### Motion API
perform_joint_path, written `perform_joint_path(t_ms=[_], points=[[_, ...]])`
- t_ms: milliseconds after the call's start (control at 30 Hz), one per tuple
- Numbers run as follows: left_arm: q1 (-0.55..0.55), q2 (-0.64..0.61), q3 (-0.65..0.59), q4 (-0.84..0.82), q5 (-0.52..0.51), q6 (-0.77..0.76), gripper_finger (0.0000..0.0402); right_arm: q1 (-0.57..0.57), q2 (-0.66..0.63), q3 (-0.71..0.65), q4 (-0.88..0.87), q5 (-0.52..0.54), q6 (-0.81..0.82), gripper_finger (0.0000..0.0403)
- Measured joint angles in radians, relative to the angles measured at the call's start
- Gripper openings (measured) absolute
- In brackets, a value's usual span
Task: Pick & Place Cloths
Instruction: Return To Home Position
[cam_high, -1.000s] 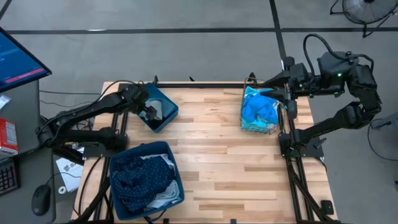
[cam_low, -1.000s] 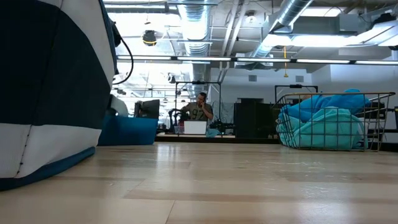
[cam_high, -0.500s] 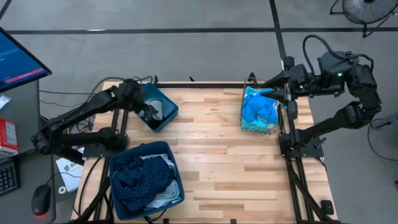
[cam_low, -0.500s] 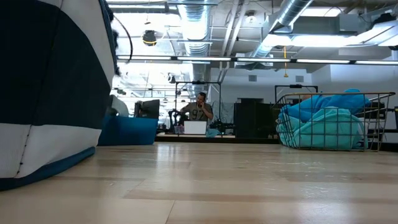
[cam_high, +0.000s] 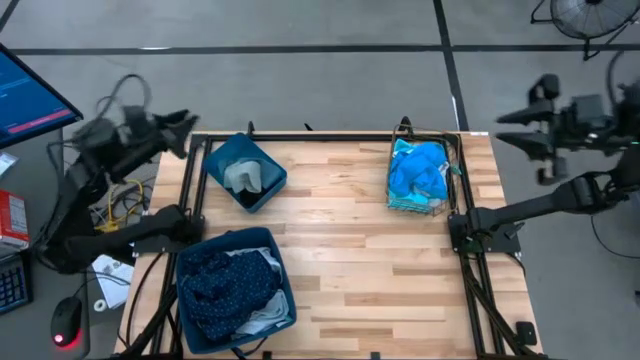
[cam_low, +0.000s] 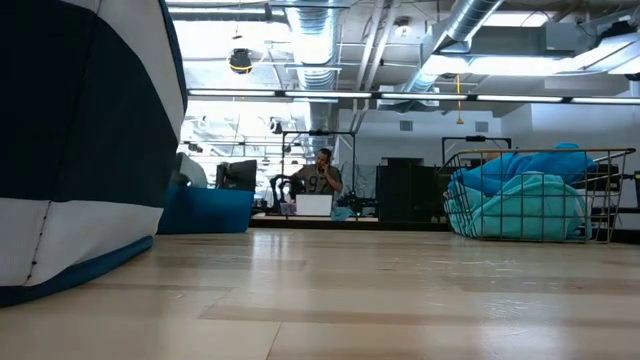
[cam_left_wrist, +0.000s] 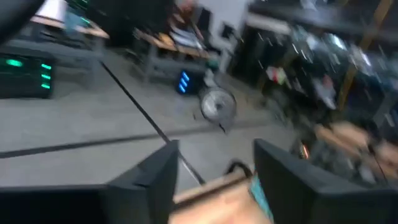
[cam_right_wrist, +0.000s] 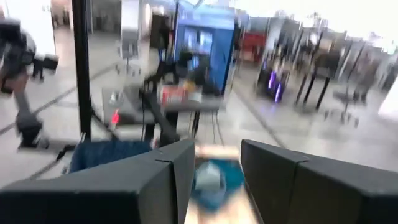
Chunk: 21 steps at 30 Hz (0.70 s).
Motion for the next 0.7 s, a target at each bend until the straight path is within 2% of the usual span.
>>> perform_joint_path(t_ms=[67,133,200,267,467,600,700], points=[[0.000,-0.037,-0.002,-0.001,-0.053,-0.037,0.0149,0.002,-0.050,0.001,-0.130,0.002,0.036,0.0127],[0.000,-0.069,-0.014,-0.004,-0.060,-0.068,0.0097,0.002,-0.100,-0.030,-0.214,0.007,0.135,0.0127],[0.000,-0.101,-0.027,-0.002,-0.036,-0.071,0.0043,-0.002,-0.152,-0.108,-0.195,0.027,0.215,0.0127],[0.000,-0.131,-0.046,-0.001,-0.005,-0.066,0.0013,-0.013,-0.214,-0.225,-0.118,0.026,0.206,0.0127],[0.000,-0.213,-0.126,0.067,0.007,-0.039,0.0001,0.001,-0.486,-0.688,0.400,0.015,0.100,0.0127],[0.000,-0.265,-0.212,0.158,0.013,-0.005,0.0000,0.040,-0.728,-0.963,0.651,0.006,0.154,0.0127],[0.000,-0.288,-0.295,0.255,0.064,0.000,0.0000,0.070,-0.909,-1.130,0.784,0.003,0.204,0.0127]])
